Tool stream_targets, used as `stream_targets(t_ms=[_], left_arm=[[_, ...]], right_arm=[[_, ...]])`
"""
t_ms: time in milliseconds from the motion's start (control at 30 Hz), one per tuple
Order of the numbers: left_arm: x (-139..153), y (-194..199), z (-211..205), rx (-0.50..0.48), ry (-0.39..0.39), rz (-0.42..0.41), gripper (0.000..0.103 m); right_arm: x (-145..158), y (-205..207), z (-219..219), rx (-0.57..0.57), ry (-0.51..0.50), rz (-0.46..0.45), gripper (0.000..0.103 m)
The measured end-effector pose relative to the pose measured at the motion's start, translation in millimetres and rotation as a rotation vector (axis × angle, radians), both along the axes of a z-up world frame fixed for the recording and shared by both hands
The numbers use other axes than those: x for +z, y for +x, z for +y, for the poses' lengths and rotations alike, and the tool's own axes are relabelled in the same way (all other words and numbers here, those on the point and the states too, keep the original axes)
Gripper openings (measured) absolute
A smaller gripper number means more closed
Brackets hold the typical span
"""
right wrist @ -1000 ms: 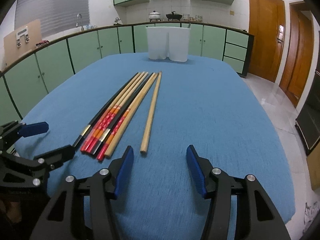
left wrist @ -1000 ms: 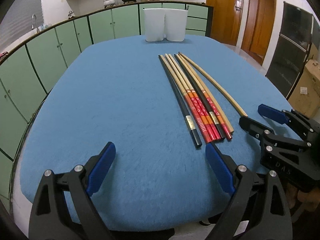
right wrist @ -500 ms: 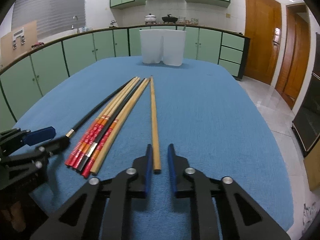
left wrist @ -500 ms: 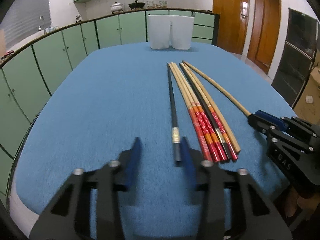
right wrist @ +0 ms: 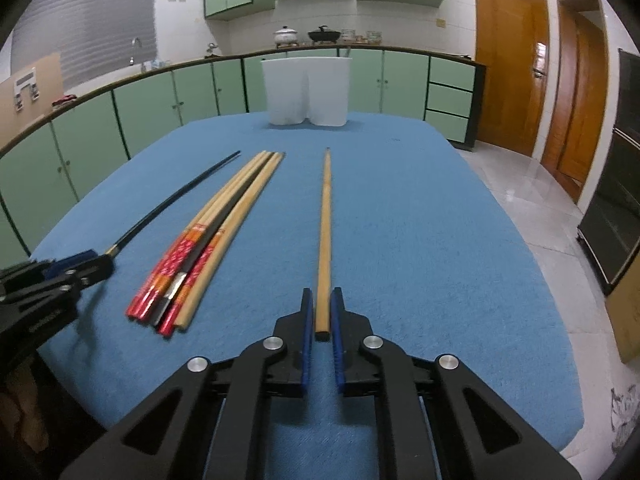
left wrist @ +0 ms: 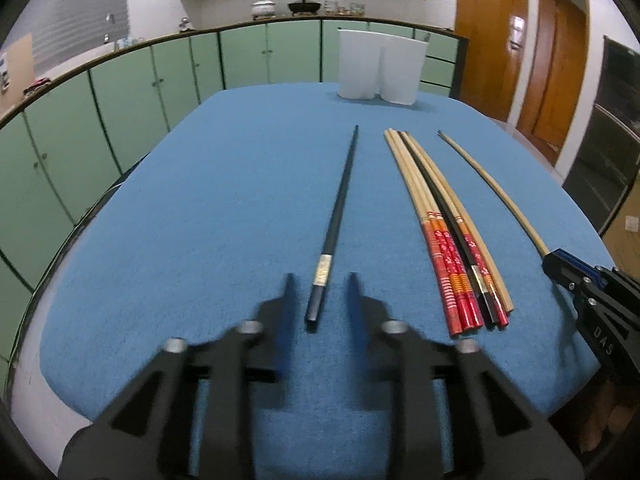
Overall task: Organize utensils
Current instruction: 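Grasp a black chopstick with the left gripper while the right grasps a plain wooden chopstick, then carry both chopsticks to the white holder and drop them in upright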
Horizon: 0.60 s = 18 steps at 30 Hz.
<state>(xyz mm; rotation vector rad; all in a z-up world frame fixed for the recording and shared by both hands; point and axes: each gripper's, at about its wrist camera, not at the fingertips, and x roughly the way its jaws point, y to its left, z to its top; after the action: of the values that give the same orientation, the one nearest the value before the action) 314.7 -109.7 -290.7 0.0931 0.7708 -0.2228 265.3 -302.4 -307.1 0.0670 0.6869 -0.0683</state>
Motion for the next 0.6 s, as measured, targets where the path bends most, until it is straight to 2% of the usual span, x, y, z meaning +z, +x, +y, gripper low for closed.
stream_targets(t_ms=[67,133,200,233,267,467,600], left_arm=[[-1,0,0,-0.022,-0.009,0.003,0.039],[-1,0,-1,-0.051,-0.025,0.005,0.036],[0,0,-1,-0.073,-0.044,0.010,0.024],[0,1,-2,-0.084,-0.052,0.014,0.012],[0,1,-3,-0.097,-0.061,0.019,0.008],[11,-2,-4,-0.090,-0.100,0.060,0.006],[35,-7,-1,-0.060,-0.119,0.068,0.006]], right_arm=[[-1,-3,0,0.005,0.000,0.000,0.010],[-2,-4,1,0.010,-0.009,-0.005,0.010],[-3,-3,2,0.012,-0.008,-0.008,0.010],[-3,-2,1,0.013,-0.005,-0.009,0.010],[-3,-3,1,0.015,-0.005,-0.009,0.009],[3,-4,-2,0.018,0.026,-0.002,0.008],[22,-14,-3,0.015,0.038,-0.023,0.008]])
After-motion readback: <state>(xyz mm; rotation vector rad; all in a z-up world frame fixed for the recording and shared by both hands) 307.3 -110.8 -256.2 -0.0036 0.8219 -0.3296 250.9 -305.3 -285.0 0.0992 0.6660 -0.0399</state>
